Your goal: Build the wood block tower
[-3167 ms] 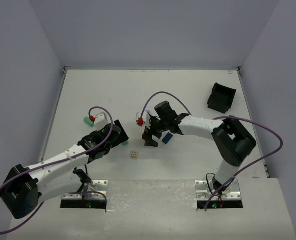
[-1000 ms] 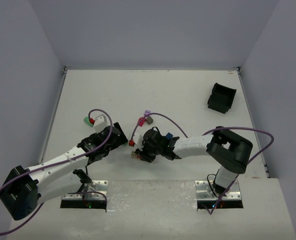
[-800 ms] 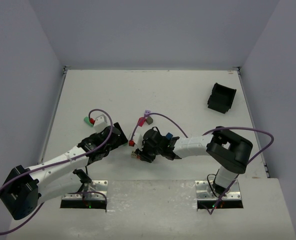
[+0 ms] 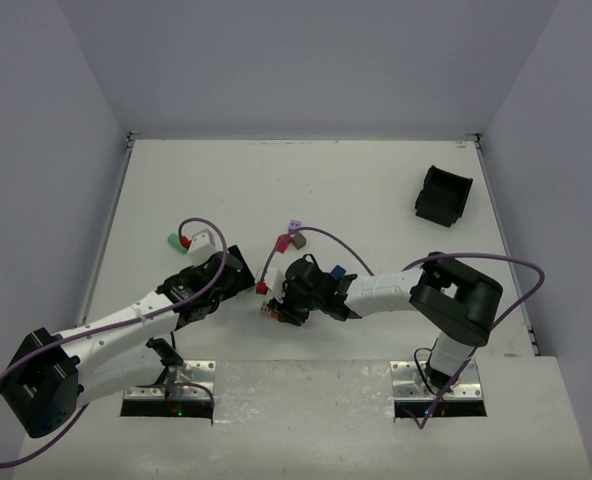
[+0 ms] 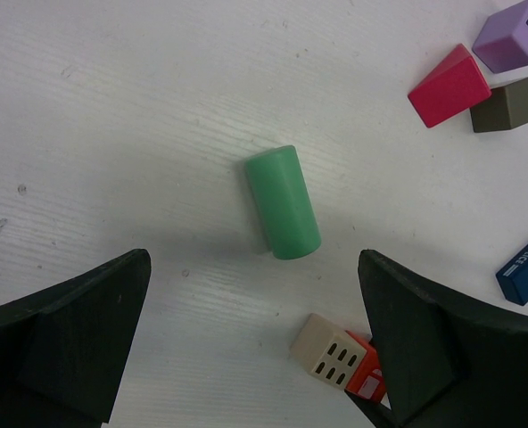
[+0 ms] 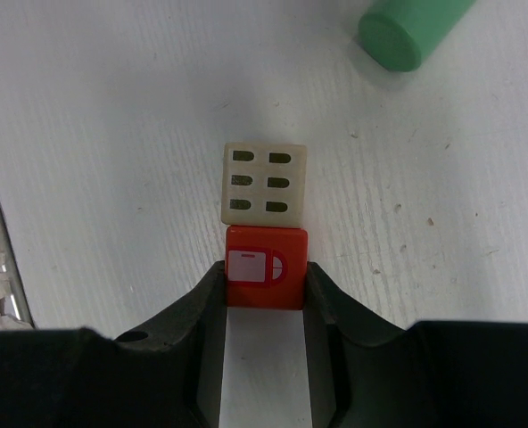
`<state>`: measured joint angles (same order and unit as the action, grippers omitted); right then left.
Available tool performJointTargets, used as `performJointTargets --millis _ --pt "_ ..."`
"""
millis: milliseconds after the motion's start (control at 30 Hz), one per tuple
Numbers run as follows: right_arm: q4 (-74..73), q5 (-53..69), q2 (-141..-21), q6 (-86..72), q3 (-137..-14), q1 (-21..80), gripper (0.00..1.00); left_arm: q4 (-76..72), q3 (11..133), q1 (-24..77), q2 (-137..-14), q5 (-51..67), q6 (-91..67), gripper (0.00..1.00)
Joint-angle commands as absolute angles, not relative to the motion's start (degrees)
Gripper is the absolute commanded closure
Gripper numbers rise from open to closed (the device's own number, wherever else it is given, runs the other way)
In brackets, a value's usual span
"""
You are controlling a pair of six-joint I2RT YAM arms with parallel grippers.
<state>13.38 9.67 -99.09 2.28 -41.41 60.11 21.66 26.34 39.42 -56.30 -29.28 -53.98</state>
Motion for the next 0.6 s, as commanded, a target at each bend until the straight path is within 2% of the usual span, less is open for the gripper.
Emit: performJointTargets --millis 0,567 --pt "12.87 9.5 -100.71 4.64 -42.52 60.38 0.79 19.51 26.37 39.55 -56.69 -29.36 -52.92 0.0" --pt "13.08 12.55 -99.86 4.04 -42.01 60.38 0.77 19.34 26.26 39.57 -56.87 -29.27 -52.84 0.0"
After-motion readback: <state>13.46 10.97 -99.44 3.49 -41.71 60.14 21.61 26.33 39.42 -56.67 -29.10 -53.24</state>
